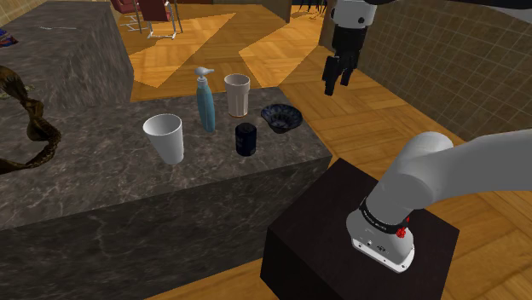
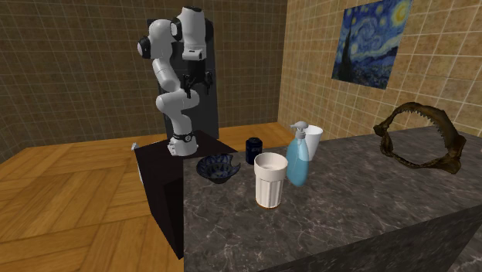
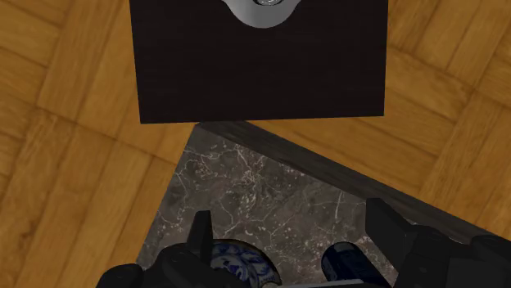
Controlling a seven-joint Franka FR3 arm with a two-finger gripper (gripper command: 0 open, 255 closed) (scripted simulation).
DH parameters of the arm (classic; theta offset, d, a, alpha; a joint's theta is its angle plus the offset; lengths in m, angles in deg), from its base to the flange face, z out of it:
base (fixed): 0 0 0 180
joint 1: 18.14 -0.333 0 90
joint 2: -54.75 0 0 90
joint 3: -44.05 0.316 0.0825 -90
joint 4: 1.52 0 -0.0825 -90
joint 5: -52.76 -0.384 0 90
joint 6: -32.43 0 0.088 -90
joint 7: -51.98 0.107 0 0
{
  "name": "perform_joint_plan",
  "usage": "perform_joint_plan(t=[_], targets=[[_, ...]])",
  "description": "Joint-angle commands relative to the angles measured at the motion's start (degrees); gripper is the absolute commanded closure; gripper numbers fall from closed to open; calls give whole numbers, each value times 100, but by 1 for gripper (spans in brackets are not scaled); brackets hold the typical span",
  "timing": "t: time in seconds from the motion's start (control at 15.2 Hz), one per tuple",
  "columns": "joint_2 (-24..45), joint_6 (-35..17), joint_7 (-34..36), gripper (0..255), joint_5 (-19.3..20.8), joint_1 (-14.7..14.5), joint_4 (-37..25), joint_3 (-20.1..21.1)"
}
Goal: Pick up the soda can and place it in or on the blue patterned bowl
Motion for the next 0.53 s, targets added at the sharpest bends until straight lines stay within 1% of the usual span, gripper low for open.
perform_joint_plan(t=[0.0,0.46], targets=[[0,0,0,0,0,0,0,0],[1079,-1093,583,0,-345,-193,58,434]])
